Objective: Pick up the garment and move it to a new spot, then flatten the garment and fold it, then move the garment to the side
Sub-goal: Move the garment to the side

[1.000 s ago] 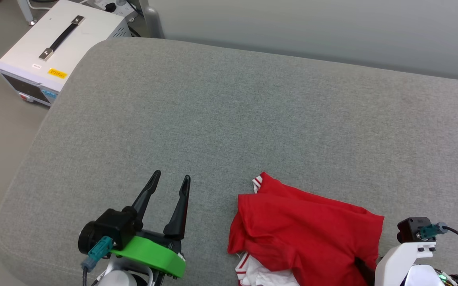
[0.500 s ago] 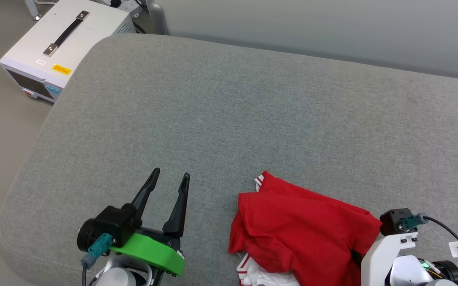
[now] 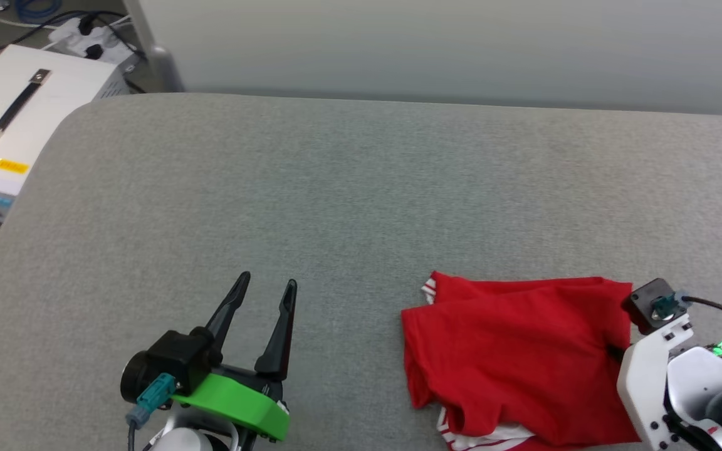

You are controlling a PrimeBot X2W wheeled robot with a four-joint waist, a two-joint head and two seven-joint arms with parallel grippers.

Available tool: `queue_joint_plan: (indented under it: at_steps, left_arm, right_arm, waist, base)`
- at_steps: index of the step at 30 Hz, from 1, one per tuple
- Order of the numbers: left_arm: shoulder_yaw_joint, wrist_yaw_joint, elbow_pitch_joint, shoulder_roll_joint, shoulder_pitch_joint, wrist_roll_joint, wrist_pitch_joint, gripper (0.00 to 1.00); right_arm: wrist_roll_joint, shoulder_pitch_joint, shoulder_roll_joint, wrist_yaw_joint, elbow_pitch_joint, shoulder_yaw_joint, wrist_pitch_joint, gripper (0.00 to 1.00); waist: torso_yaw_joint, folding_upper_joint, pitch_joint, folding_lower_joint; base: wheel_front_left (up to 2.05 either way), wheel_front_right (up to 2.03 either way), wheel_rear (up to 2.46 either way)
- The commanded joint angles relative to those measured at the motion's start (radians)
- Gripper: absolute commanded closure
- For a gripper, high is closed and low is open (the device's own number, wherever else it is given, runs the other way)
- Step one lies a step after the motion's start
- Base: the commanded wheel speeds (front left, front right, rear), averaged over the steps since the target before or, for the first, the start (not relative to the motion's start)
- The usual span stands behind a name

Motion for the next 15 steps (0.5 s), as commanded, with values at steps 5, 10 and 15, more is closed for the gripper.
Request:
queue_joint_plan:
  at_steps: [5, 10, 15]
  left_arm:
    - [-0.025, -0.003, -0.015, -0.009, -0.003, 0.016, -0.006, 0.0]
    - [-0.036, -0.003, -0.033, 0.004, -0.026, 0.025, -0.006, 0.0]
    - [-0.046, -0.003, -0.071, 0.03, -0.077, 0.039, -0.006, 0.0]
  right_arm:
    - [0.029, -0.085, -0.191, -0.001, -0.025, 0.081, -0.004, 1.0]
    - [0.045, -0.166, -0.317, -0.001, 0.003, 0.151, -0.04, 1.0]
    - [0.059, -0.236, -0.403, -0.001, 0.099, 0.161, -0.127, 1.0]
  waist:
    - [-0.185, 0.0, 0.019, 0.0]
    - [-0.273, 0.0, 0.072, 0.0]
    - [-0.34, 0.0, 0.151, 0.0]
  base:
    - [0.0, 0.0, 0.0]
    - [0.0, 0.0, 0.0]
    - [0.0, 0.0, 0.0]
